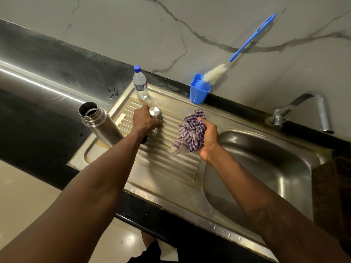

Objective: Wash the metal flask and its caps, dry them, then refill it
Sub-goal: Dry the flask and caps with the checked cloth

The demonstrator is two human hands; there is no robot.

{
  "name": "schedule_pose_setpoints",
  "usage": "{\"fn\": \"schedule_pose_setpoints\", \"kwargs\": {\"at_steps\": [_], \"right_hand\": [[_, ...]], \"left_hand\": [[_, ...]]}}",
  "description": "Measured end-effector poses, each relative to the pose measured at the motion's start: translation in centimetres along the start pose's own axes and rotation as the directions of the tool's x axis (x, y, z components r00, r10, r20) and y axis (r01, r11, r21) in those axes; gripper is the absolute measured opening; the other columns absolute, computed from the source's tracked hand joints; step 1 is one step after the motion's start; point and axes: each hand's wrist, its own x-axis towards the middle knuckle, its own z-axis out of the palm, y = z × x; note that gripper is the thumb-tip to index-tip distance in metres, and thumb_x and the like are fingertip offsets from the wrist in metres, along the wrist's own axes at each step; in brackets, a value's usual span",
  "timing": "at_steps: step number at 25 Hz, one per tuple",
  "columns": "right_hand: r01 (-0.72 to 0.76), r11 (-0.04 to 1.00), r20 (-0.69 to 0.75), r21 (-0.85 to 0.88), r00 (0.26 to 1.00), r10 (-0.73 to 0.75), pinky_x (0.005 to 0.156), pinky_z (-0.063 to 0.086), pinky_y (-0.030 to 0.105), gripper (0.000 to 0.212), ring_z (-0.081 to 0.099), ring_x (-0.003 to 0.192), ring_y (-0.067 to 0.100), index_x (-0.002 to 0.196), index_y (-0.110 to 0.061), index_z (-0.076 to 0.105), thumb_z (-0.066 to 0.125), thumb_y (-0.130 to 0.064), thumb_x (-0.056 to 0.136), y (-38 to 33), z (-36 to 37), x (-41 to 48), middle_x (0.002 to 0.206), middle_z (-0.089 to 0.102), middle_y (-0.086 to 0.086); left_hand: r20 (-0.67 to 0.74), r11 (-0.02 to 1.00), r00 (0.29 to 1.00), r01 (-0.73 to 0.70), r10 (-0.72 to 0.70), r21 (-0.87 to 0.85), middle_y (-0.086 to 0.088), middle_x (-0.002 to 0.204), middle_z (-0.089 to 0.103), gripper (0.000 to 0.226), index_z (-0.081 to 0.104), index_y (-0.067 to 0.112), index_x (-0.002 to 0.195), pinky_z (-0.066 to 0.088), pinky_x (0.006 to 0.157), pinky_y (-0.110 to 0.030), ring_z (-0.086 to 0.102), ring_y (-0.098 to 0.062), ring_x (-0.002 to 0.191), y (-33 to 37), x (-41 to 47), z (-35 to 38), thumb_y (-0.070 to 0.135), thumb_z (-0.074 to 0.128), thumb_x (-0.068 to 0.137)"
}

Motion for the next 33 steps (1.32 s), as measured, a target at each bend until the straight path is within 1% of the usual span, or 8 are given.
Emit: {"fn": "schedule_pose_setpoints", "kwargs": {"at_steps": [4,8,11,17,22,26,30,33], "right_hand": [[0.363,0.869,-0.116,-0.336,0.9,-0.421,0.093,0.059,0.051,0.033,0.075,0.098,0.029,0.116,-0.013,0.073,0.072,-0.033,0.09,-0.9,1.1,-1.5,0.106,0.077,0.01],[0.677,0.22,0.291,-0.702,0.555,-0.78,0.096,0.055,0.027,0.043,0.062,0.115,0.012,0.134,-0.022,0.065,0.067,-0.042,0.096,-2.4,1.5,-4.6,0.133,0.06,0.0],[0.624,-0.11,0.491,-0.774,0.481,-0.727,0.105,0.046,0.03,0.052,0.053,0.129,0.016,0.144,-0.029,0.057,0.055,-0.056,0.099,-3.3,1.3,-6.3,0.146,0.053,0.0],[0.643,0.491,0.0,-0.588,0.606,-0.795,0.078,0.059,0.035,0.028,0.074,0.085,0.011,0.101,-0.017,0.075,0.062,-0.042,0.1,-5.9,-0.4,-10.4,0.09,0.077,-0.003],[0.605,0.717,-0.293,-0.345,0.657,-0.695,0.089,0.06,0.055,0.032,0.076,0.092,0.027,0.097,-0.02,0.078,0.073,-0.05,0.087,-5.7,-1.7,-12.6,0.093,0.079,0.004],[0.6,0.585,-0.26,-0.545,0.543,-0.799,0.087,0.061,0.049,0.035,0.072,0.091,0.016,0.103,-0.03,0.07,0.06,-0.063,0.092,-5.5,-3.1,-14.4,0.094,0.073,-0.008],[0.599,0.114,0.112,-0.793,0.327,-0.939,0.094,0.057,0.04,0.041,0.065,0.111,0.016,0.12,-0.023,0.07,0.047,-0.052,0.104,-4.8,-6.3,-14.2,0.125,0.064,-0.003],[0.575,-0.133,0.273,-0.807,0.165,-0.948,0.081,0.058,0.036,0.047,0.066,0.097,0.016,0.113,-0.009,0.071,0.041,-0.045,0.109,-6.5,-9.4,-14.1,0.112,0.068,0.006]], "left_hand": [[-0.043,0.951,0.95,-0.308,0.308,0.0,-0.009,0.106,0.068,0.062,0.056,0.012,0.12,0.062,0.081,-0.044,0.066,-0.024,0.092,3.4,-2.3,-0.4,0.039,0.086,0.073],[-0.027,0.838,0.871,-0.481,0.491,-0.258,0.001,0.094,0.073,0.053,0.067,0.013,0.109,0.064,0.072,-0.031,0.071,-0.008,0.079,9.1,-6.5,-1.0,0.034,0.092,0.067],[-0.077,0.722,0.84,-0.506,0.538,-0.471,0.01,0.08,0.071,0.033,0.07,0.015,0.095,0.057,0.066,-0.023,0.068,0.002,0.072,11.7,-10.3,-1.3,0.021,0.093,0.071],[0.088,0.597,0.806,-0.355,0.585,-0.719,-0.005,0.106,0.078,0.075,0.066,0.005,0.128,0.064,0.088,-0.038,0.077,-0.018,0.096,16.1,-16.3,-2.1,-0.003,0.097,0.061],[-0.15,0.579,0.736,-0.626,0.66,-0.523,0.008,0.113,0.074,0.053,0.077,0.013,0.114,0.058,0.091,-0.022,0.074,-0.006,0.099,16.5,-19.0,-1.8,0.021,0.099,0.066],[0.102,0.639,0.718,-0.534,0.688,-0.553,0.014,0.076,0.074,0.026,0.079,0.017,0.088,0.054,0.067,-0.021,0.069,-0.002,0.072,17.3,-20.9,-0.5,0.027,0.062,0.105],[0.41,0.691,0.826,0.035,0.386,-0.722,-0.007,0.097,0.08,0.033,0.077,0.006,0.1,0.06,0.092,-0.036,0.074,-0.023,0.101,19.9,-22.9,1.8,0.025,0.051,0.109],[0.35,0.635,0.838,0.006,0.418,-0.772,-0.012,0.097,0.079,0.033,0.076,0.0,0.099,0.06,0.094,-0.039,0.074,-0.022,0.099,21.4,-24.1,3.4,0.024,0.055,0.108]]}}
